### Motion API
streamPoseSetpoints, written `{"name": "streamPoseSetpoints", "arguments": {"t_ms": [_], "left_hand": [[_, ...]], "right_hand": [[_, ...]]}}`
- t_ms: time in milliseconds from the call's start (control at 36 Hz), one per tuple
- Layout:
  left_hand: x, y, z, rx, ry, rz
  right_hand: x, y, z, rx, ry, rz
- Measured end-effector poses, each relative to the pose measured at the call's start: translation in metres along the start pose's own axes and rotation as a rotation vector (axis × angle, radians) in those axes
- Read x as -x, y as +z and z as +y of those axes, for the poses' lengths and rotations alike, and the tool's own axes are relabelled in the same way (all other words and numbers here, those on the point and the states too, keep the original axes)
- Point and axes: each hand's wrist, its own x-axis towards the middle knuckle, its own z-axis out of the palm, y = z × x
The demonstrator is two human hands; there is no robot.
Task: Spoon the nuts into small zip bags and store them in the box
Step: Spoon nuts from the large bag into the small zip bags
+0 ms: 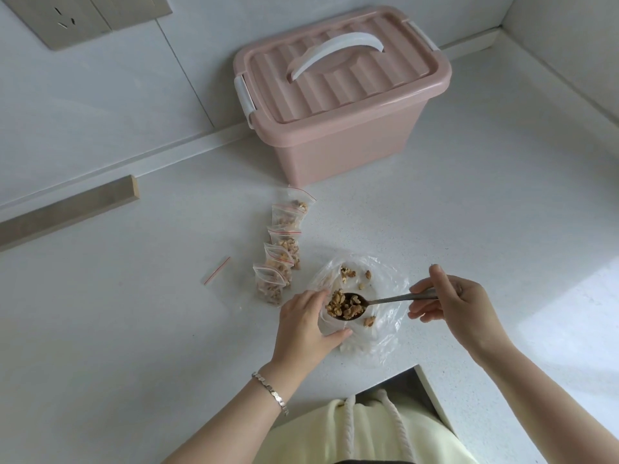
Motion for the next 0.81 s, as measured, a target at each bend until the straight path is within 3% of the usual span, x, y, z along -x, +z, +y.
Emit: {"name": "streamPoseSetpoints", "arguments": {"t_ms": [333,583,806], "left_hand": [[0.000,-0.001,0.002,0.029,-0.047,-0.037],[0.003,0.000,0.001,0.070,-0.070,-0.047],[0.002,0.000,0.000,0.083,-0.079,-0.055]], "right_hand": [[0.011,0.031,-0.028,0.507,-0.327,-0.099],[0.024,0.027,-0.025,0.572,-0.591,0.023],[0.030,0.028,-0.018,0.605,-0.703,0.055]]}}
